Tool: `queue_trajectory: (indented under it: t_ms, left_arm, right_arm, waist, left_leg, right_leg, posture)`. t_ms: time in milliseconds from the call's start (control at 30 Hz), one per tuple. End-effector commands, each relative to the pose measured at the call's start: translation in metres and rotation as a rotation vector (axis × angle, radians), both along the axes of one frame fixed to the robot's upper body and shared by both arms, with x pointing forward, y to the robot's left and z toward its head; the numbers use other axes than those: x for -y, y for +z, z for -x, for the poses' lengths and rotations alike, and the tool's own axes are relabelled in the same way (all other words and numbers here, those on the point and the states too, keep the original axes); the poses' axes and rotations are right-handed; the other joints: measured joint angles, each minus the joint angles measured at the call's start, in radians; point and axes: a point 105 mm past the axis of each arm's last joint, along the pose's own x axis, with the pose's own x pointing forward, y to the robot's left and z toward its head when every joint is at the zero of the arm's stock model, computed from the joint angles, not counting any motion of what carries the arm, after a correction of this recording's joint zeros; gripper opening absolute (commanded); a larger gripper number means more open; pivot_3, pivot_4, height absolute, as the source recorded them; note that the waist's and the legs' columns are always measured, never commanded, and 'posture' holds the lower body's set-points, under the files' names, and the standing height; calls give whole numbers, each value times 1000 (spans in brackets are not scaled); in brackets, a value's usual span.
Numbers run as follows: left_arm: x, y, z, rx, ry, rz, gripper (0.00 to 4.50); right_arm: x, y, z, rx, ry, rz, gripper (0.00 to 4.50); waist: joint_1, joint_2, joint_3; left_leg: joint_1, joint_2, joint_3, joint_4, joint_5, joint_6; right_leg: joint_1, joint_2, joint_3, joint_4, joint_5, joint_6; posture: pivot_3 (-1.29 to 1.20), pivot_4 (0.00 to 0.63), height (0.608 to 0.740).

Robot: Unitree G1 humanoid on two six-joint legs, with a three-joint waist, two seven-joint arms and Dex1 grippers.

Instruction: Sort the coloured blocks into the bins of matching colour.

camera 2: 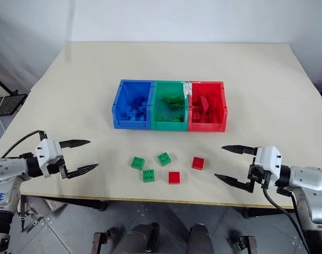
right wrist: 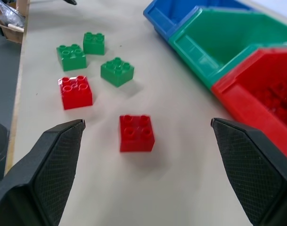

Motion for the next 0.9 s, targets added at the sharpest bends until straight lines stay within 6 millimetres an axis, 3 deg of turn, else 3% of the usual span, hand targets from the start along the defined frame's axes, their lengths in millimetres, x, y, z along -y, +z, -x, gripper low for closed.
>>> queue_trajectory:
  t_ms: [33, 167, 300, 400, 533, 767, 900]
  left_arm:
    - [6, 3, 0, -23, -9, 47, 4491]
    - [34, 5, 11, -58, -115, 98, 4491]
    - [76, 12, 21, -61, -262, 136, 4491]
    - [100, 13, 25, -68, -346, 163, 4491]
    - [108, 6, 28, -92, -383, 150, 4491]
    - [82, -6, 31, -129, -287, 129, 4491]
    - [69, -6, 33, -129, -237, 115, 4491]
  right_arm:
    - [0, 4, 4, 11, -5, -10, 4500]
    - [25, 7, 7, 30, -129, -16, 4500]
    - [54, -2, 14, 1, -215, 47, 4500]
    - [58, -10, 13, -27, -234, 69, 4500]
    - [30, -17, 2, -73, -149, 76, 4500]
    - [-36, -32, -31, -162, -31, 93, 4500]
    - [-51, -46, -46, -174, -32, 142, 4500]
  waist:
    - [0, 0, 0]
    - [3, 0, 0]
    - [7, 0, 0]
    - [3, 0, 0]
    - [-13, 0, 0]
    - [-23, 0, 0]
    - [-11, 0, 0]
  left_leg:
    - [0, 0, 0, 0, 0, 0]
    - [0, 0, 0, 0, 0, 0]
    - [0, 0, 0, 1, -1, 0]
    - [0, 1, 1, 1, -1, 0]
    - [2, 3, 4, 1, -2, -2]
    - [3, 10, 4, 1, -3, -4]
    - [2, 9, 3, 2, -4, -4]
  right_leg:
    - [0, 0, 0, 1, 0, 0]
    - [0, 0, 0, 2, 0, 0]
    - [1, 0, 0, 1, 0, 0]
    - [1, 1, 0, -1, 0, 0]
    - [0, 6, 3, -1, 0, -2]
    - [-1, 10, 5, -1, 0, -4]
    - [-1, 10, 5, -1, 0, -4]
  posture:
    - [0, 150, 740]
    - [0, 150, 740]
    - [0, 150, 740]
    - [0, 150, 740]
    - [0, 150, 740]
    - [0, 150, 740]
    - [0, 150, 740]
